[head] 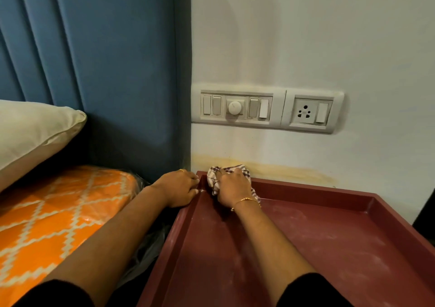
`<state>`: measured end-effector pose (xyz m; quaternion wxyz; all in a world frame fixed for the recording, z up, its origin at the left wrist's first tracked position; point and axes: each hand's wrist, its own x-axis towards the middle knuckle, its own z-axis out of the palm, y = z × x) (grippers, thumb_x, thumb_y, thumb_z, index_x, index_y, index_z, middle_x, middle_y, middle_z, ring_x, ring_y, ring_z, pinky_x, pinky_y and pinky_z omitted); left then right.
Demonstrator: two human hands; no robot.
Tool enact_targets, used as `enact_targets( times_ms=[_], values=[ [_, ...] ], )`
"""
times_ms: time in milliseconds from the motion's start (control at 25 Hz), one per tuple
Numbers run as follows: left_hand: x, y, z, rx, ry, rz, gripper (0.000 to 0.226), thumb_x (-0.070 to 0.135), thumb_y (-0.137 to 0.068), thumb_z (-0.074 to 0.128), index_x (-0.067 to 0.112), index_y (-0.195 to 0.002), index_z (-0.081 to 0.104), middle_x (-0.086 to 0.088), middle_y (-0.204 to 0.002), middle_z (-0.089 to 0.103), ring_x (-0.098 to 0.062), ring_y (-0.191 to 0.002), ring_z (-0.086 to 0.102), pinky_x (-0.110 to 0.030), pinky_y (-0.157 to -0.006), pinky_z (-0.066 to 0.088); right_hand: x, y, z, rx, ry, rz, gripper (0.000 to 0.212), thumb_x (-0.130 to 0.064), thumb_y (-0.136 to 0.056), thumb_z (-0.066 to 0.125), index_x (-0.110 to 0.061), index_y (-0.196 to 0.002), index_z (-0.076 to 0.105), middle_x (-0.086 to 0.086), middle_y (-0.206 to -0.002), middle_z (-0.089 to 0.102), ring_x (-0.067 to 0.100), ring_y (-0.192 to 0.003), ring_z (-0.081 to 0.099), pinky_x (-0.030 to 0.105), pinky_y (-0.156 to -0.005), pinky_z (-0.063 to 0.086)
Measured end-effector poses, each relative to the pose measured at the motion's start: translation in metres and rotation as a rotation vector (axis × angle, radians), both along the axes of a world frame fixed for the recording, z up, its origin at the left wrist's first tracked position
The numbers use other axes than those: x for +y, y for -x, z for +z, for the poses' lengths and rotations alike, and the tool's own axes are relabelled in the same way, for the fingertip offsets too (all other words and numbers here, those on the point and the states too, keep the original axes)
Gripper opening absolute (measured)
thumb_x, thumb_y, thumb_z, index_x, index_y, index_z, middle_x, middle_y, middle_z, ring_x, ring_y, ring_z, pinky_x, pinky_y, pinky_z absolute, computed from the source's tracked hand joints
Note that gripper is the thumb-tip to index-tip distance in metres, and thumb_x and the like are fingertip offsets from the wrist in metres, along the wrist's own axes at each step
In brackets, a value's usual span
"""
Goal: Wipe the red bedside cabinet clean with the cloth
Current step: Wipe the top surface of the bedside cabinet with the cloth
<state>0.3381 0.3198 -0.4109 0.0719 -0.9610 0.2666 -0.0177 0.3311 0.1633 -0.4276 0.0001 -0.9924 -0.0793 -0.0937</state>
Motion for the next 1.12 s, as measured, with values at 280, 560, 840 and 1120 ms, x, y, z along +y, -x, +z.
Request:
enact_targets(
  times_ms=[280, 560, 840, 1120],
  values=[
    [0.002, 0.003, -0.006, 0.011, 0.078, 0.016, 0.048, 0.033, -0.099, 0.03, 0.014, -0.143, 0.032, -0.002, -0.152, 0.031, -0.019, -0.139, 0.03, -0.033, -0.115, 0.024, 0.009, -0.003, -0.007, -0.038, -0.062, -0.114, 0.038, -0.016, -0.09, 0.051, -0.006, -0.127, 0.049, 0.008, -0.132, 0.054, 0.033, -0.122, 0.041, 0.038, -0.095, 0.044],
    [0.003, 0.004, -0.008, 0.012, 0.082, 0.013, 0.049, 0.034, -0.1, 0.027, 0.014, -0.144, 0.03, -0.001, -0.153, 0.029, -0.019, -0.139, 0.029, -0.033, -0.115, 0.024, 0.001, -0.001, -0.004, -0.039, -0.161, -0.235, 0.036, -0.015, -0.09, 0.051, -0.013, -0.126, 0.051, 0.013, -0.126, 0.058, 0.035, -0.129, 0.036, 0.039, -0.094, 0.045],
    [0.013, 0.008, -0.005, -0.008, 0.201, -0.024, 0.044, 0.034, -0.099, 0.029, 0.017, -0.135, 0.046, -0.001, -0.143, 0.045, -0.016, -0.132, 0.04, -0.031, -0.11, 0.031, 0.007, -0.03, 0.015, 0.029, -0.286, 0.046, 0.036, -0.025, -0.087, 0.054, -0.016, -0.122, 0.057, 0.014, -0.124, 0.061, 0.037, -0.114, 0.054, 0.035, -0.095, 0.043],
    [0.033, 0.036, -0.005, 0.001, 0.261, 0.053, 0.041, 0.036, -0.097, 0.034, 0.019, -0.129, 0.052, 0.001, -0.132, 0.055, -0.013, -0.122, 0.047, -0.029, -0.101, 0.038, 0.033, -0.04, 0.007, 0.065, 0.006, 0.187, 0.042, -0.019, -0.091, 0.048, -0.018, -0.133, 0.048, 0.005, -0.134, 0.048, 0.036, -0.125, 0.036, 0.042, -0.1, 0.043]
  ],
)
